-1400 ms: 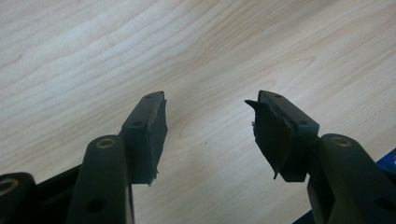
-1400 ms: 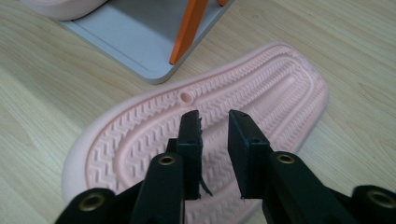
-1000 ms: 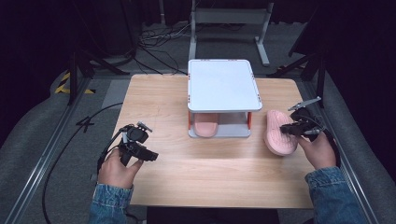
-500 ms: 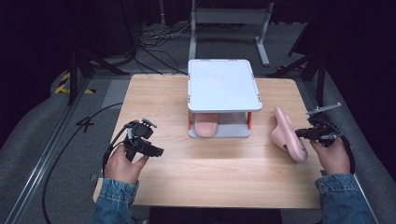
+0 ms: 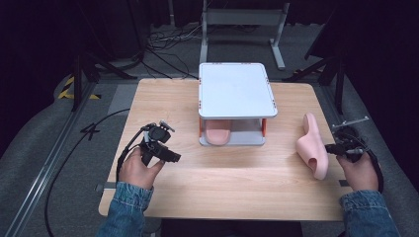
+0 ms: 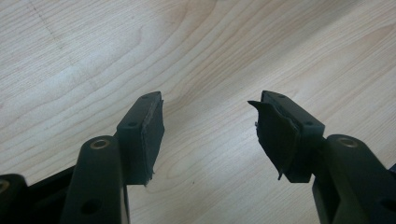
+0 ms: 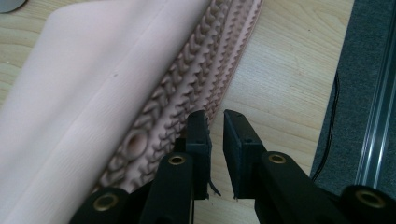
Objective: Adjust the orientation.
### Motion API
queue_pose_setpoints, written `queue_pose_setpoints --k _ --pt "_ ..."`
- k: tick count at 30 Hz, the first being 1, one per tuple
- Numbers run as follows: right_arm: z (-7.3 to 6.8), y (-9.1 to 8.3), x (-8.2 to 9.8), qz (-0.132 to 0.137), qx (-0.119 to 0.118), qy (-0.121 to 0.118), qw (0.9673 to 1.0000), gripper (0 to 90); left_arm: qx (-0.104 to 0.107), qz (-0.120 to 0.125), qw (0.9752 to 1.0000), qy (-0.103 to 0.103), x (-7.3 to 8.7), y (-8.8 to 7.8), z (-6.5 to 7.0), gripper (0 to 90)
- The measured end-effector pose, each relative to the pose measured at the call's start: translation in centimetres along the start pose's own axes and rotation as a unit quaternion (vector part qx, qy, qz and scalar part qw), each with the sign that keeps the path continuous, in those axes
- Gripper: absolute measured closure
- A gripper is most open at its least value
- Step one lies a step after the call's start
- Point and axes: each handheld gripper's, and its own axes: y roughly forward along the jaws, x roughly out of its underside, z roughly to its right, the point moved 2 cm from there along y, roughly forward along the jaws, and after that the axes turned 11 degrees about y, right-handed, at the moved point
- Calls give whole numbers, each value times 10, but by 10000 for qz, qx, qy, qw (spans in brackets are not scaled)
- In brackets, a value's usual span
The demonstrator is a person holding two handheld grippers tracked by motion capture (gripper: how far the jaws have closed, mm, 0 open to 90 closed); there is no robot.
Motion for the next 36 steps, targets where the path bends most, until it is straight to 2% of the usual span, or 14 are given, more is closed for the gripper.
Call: queue_pose_setpoints --k 5,10,12,15,16,17,20,23,24,27,28,31,33,36 --pt "4 -6 1 72 238 51 9997 798 -33 14 10000 5 3 -3 1 415" --pt "0 -20 -3 255 336 -4 9991 793 -86 44 9999 -67 9 -5 1 416" --pt "-5 -28 -7 396 310 -50 9987 797 -80 -28 9999 -81 11 -3 3 416" --pt "-23 -41 -17 588 179 -274 9977 809 -101 -104 9999 -38 13 0 6 415" --pt "-31 -45 -21 635 68 -375 9972 810 -91 -135 9999 -31 14 1 8 415" --pt "-31 -45 -21 635 68 -375 9972 810 -91 -135 9999 -31 14 1 8 415" --pt "-45 -46 -26 633 -34 -552 9965 813 -97 -157 9998 -54 18 1 9 414" --pt "-56 -39 -30 541 -89 -704 9960 818 -148 -179 9997 -67 20 2 8 414" --pt "-57 -36 -30 506 -80 -739 9959 820 -82 -189 9998 -71 21 2 9 414" --pt "-55 -26 -30 372 39 -732 9966 838 -88 -189 9998 -57 21 3 9 414" --pt "-53 -26 -30 408 -10 -686 9968 844 -135 -202 9997 -29 20 2 8 414" --pt "-48 -28 -29 460 -14 -638 9969 854 -76 -185 9998 -64 19 4 9 414" --pt "-39 -32 -25 545 115 -539 9970 855 -30 -193 9998 -14 14 5 10 414" --pt "-32 -36 -23 589 182 -445 9971 858 -21 -212 9998 55 11 7 11 414"
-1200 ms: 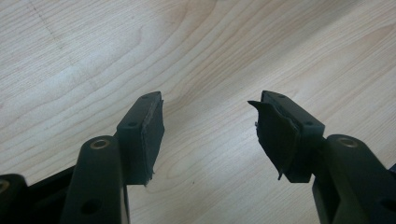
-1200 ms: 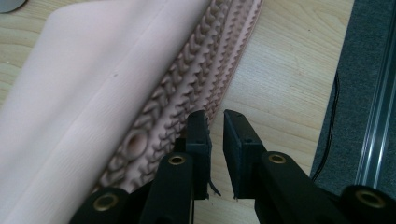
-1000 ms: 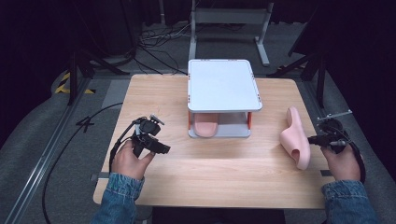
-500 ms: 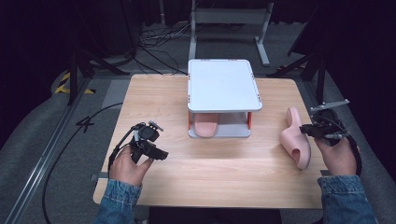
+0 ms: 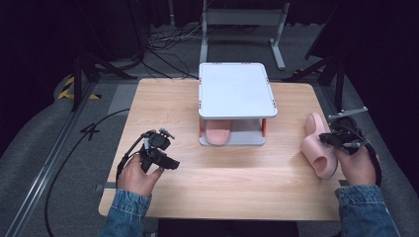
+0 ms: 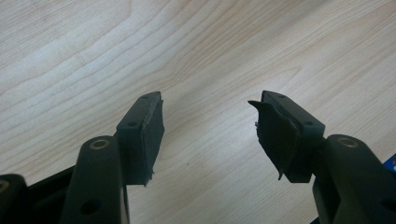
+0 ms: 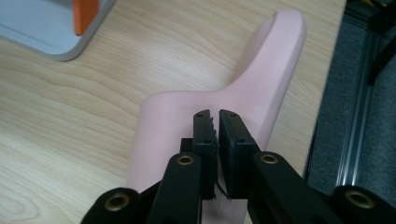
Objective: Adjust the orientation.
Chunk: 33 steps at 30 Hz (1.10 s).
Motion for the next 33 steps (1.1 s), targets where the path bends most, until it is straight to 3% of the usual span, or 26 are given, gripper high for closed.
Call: queue_pose_setpoints --k 3,9,15,19,21,25,29,33 --pt "15 -4 6 42 41 232 9997 900 40 -15 10000 31 -5 3 1 412" --pt "47 -6 23 -58 467 716 9963 900 114 -47 9999 121 -14 10 3 413" --pt "65 7 38 -476 394 1189 9910 900 189 -116 9996 188 -20 15 3 413" --pt "55 26 43 -798 -12 1097 9907 900 190 -87 9995 232 -22 14 4 413" --pt "42 39 42 -992 -42 850 9914 900 174 -60 9997 186 -21 13 4 413" --pt "28 48 39 -1066 -176 682 9918 900 191 -28 9996 192 -19 11 2 413" --pt "29 42 38 -1014 -141 687 9924 882 171 -10 9997 184 -18 9 3 413" --pt "33 14 30 -530 -153 675 9962 883 124 -38 9998 170 -15 9 3 413"
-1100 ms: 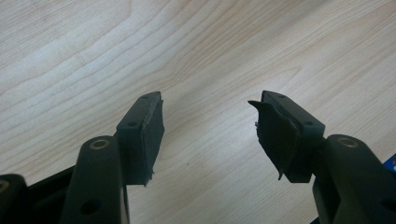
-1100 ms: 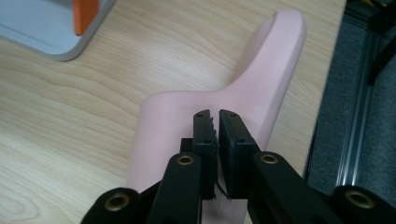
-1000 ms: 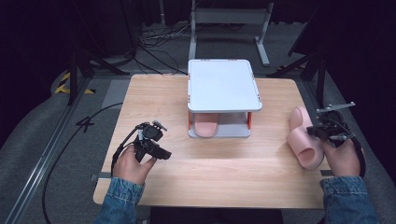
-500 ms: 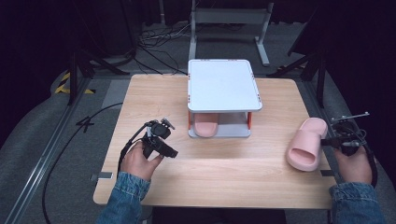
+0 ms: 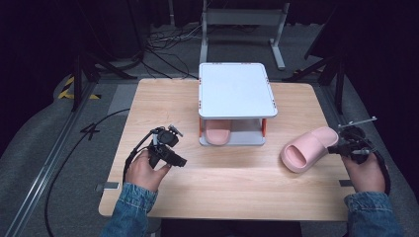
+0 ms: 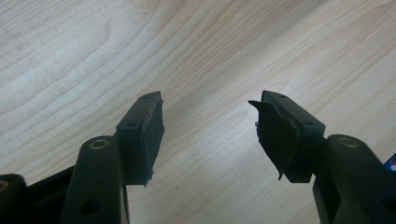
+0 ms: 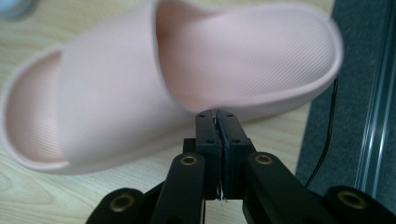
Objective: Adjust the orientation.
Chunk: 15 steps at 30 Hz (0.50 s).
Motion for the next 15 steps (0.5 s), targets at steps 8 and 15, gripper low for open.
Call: queue_pose_setpoints --k 8,15 --pt "-5 12 -13 106 22 -286 9995 877 -85 -41 9999 -65 11 -3 3 412" --pt "-17 11 -10 -121 -326 -525 9980 885 -78 -61 9999 -113 15 -3 2 412"
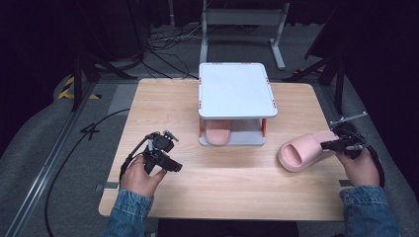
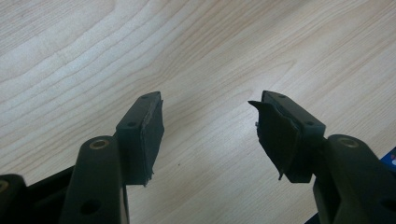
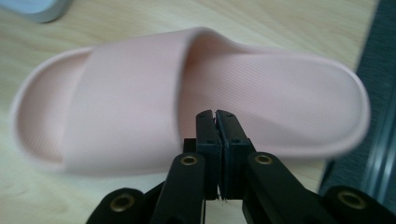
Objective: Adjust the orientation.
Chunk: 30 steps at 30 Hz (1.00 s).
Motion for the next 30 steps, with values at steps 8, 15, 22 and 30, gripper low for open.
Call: queue_pose_setpoints --k 8,15,22,30 --pt "-31 -8 16 -295 -98 -357 9989 883 81 63 9999 129 -12 0 2 412" --pt "-59 -9 23 -347 -281 -596 9972 873 172 2 9995 267 -24 7 4 412" --pt "-89 -3 22 -392 -573 -918 9934 856 176 -1 9995 266 -25 7 5 412" --pt "-110 7 21 -463 -591 -1175 9902 817 185 5 9994 294 -24 7 4 411"
